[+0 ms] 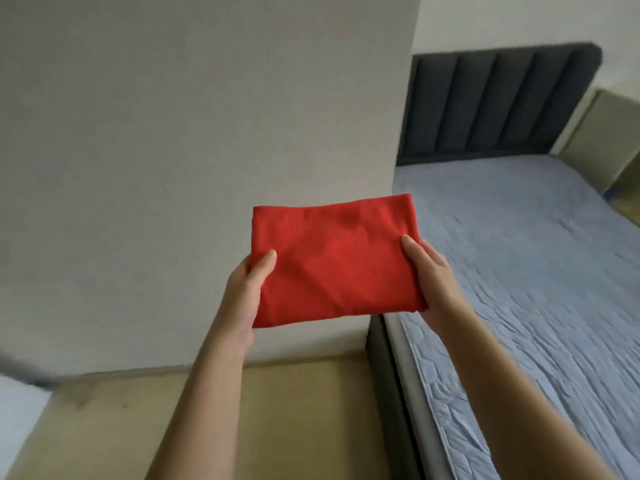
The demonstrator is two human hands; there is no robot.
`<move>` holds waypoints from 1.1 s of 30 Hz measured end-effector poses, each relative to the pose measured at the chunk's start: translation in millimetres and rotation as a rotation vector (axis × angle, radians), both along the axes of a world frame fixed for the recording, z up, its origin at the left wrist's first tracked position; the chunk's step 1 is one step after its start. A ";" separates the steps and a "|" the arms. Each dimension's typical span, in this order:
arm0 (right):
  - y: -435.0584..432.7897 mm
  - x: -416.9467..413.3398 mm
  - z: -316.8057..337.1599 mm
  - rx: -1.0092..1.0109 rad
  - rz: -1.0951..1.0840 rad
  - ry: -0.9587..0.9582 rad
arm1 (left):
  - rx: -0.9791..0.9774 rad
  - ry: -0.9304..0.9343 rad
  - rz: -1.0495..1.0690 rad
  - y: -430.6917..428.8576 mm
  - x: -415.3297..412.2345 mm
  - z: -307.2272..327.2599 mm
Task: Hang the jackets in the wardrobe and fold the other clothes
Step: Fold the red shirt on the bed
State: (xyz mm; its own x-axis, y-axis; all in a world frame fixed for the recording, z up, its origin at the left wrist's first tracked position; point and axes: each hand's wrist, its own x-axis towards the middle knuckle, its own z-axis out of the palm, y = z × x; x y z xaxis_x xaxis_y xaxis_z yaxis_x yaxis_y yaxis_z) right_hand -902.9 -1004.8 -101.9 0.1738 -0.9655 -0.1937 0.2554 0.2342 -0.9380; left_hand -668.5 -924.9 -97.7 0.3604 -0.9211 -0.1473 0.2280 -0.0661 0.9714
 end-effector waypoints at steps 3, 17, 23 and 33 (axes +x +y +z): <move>31.3 83.0 25.5 -0.032 0.207 -0.030 | -0.061 0.004 0.203 80.6 60.2 22.3; 407.5 456.7 93.1 -0.113 1.113 -0.218 | -0.064 -0.194 1.081 581.6 271.4 110.5; 535.3 550.7 123.0 -0.087 1.376 -0.192 | -0.066 -0.246 1.298 714.7 312.2 135.1; 674.2 738.5 152.0 -0.106 1.689 -0.284 | -0.081 -0.318 1.537 845.8 426.6 166.5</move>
